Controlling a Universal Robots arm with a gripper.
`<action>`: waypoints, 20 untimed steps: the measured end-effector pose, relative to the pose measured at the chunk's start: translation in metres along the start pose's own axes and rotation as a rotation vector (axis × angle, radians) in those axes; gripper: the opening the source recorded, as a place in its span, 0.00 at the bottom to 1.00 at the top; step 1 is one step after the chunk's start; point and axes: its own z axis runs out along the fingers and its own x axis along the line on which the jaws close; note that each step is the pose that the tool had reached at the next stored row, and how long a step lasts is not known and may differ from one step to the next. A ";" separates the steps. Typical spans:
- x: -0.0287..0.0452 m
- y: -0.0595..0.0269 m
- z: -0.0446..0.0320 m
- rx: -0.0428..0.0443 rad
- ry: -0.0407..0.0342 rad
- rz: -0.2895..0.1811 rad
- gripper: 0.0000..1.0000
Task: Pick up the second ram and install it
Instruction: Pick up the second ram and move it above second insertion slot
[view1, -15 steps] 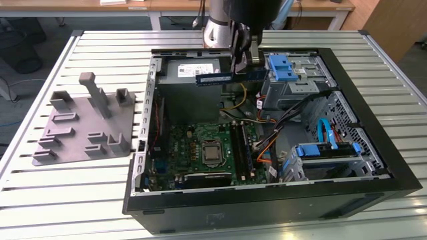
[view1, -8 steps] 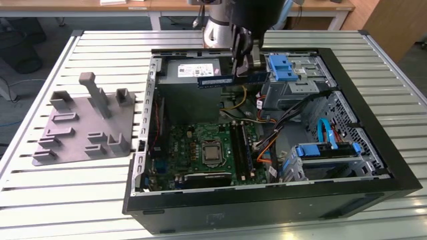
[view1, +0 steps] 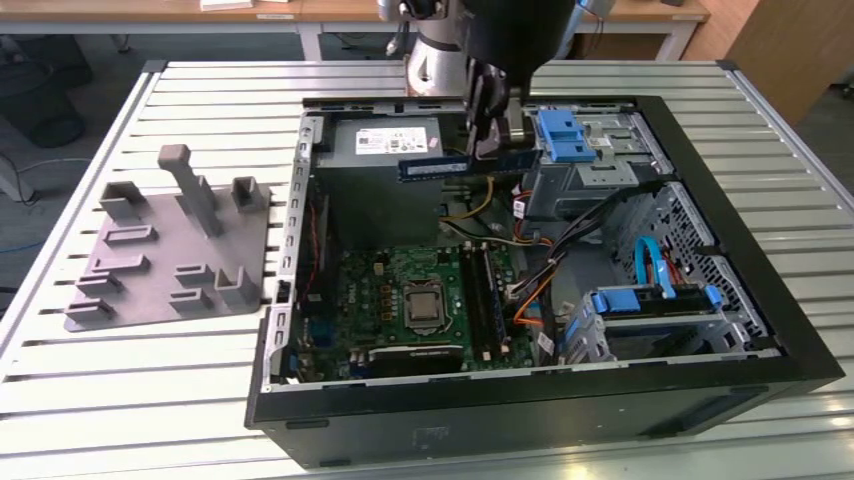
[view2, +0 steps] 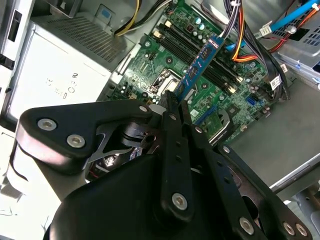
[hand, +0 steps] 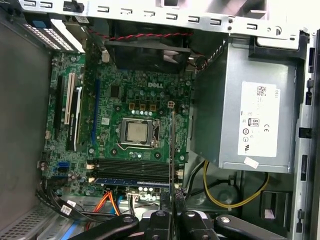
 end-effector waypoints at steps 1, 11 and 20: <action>0.0002 -0.0004 0.0006 0.0000 0.0000 0.000 0.14; 0.0018 -0.0036 0.0066 0.0000 0.0000 0.000 0.14; 0.0060 -0.0076 0.0129 -0.0002 0.0003 0.000 0.14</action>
